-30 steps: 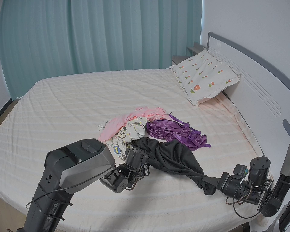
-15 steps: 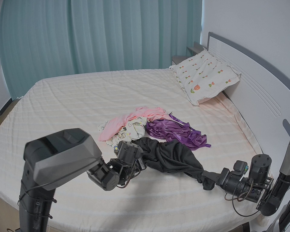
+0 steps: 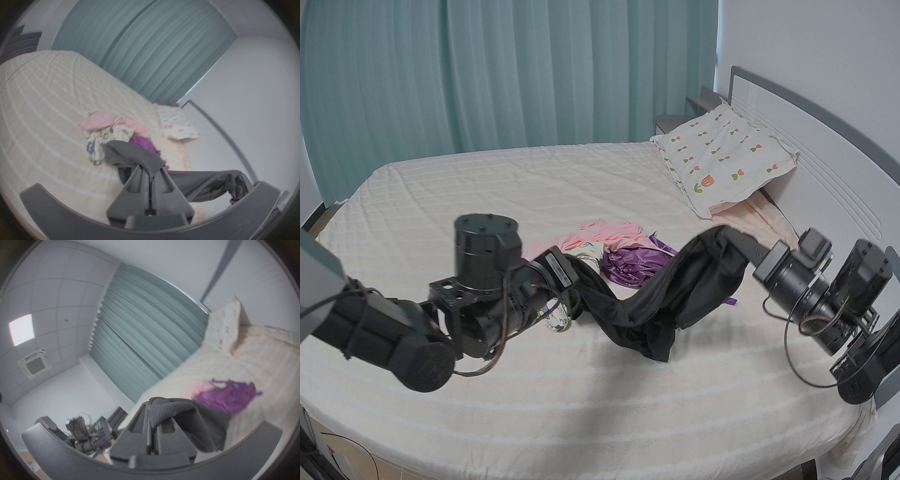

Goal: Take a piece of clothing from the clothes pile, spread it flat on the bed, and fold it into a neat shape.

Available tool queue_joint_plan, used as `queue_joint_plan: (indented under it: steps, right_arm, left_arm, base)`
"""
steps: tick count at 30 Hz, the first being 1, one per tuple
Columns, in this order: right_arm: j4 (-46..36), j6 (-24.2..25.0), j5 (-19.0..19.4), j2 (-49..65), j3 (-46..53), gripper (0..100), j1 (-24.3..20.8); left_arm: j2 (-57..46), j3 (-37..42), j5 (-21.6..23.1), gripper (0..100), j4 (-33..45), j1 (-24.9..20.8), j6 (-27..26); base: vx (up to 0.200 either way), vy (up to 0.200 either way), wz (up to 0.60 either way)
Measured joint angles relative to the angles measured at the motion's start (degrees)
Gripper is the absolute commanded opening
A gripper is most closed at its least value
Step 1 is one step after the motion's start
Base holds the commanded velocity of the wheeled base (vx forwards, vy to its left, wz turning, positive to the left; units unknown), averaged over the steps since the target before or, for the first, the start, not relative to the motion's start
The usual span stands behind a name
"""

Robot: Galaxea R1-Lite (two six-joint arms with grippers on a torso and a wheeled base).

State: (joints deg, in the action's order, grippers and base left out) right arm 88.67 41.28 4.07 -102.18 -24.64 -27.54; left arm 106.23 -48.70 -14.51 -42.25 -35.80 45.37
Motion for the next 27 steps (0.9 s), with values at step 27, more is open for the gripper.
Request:
queue_joint_plan:
  steps: [27]
  right_arm:
    - [0.3,6.3,-0.1,-7.6,9.5,0,-1.2]
  left_arm:
    - [-0.3,25.1,1.8,0,-27.8,0.3,0.9]
  base:
    - [0.000,0.000,0.00]
